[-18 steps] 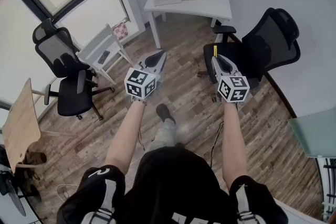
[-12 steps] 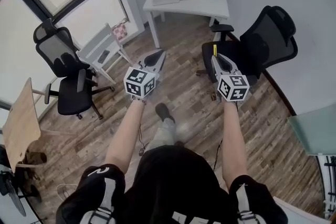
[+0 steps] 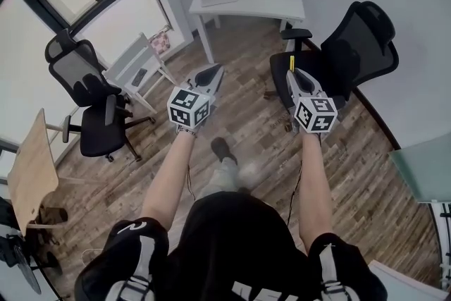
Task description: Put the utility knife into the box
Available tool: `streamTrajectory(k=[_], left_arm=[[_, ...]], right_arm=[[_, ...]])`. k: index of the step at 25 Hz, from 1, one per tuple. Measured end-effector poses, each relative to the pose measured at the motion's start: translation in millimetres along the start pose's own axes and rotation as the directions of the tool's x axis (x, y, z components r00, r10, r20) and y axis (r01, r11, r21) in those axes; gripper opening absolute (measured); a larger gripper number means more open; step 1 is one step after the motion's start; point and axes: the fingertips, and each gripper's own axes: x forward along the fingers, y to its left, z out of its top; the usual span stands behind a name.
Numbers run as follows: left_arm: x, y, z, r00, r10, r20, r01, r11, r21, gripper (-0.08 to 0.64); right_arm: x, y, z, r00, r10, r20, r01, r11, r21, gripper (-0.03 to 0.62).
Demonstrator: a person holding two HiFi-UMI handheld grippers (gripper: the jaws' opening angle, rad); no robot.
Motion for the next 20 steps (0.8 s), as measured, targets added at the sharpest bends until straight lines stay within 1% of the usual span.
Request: streamTrajectory(k=[4,12,20], left_arm=[[2.5,8.6,1.6,1.000,0.008,0.016,-0.008,1.000,-0.002,0.025],[14.2,36.2,-8.4,1.000,0.022,0.017,-0.021,1.000,-0.023,0.025],[39.8,87.0,-12.0,0.999,0.042,0.020,-0.041,0.998,-0.039,0.025]], right_arm=[[7.2,0.8,-2.0,1.000,0.008,-0.006,-0.008,1.000,-0.008,0.072],[38.6,0.6,-8.7,0.999,0.026,-0.025,-0.026,0.999,-0.020,0.072],[100.5,-4.8,-7.7,0.998,0.048,-0.047,-0.049,0.998,-0.028,0.072]])
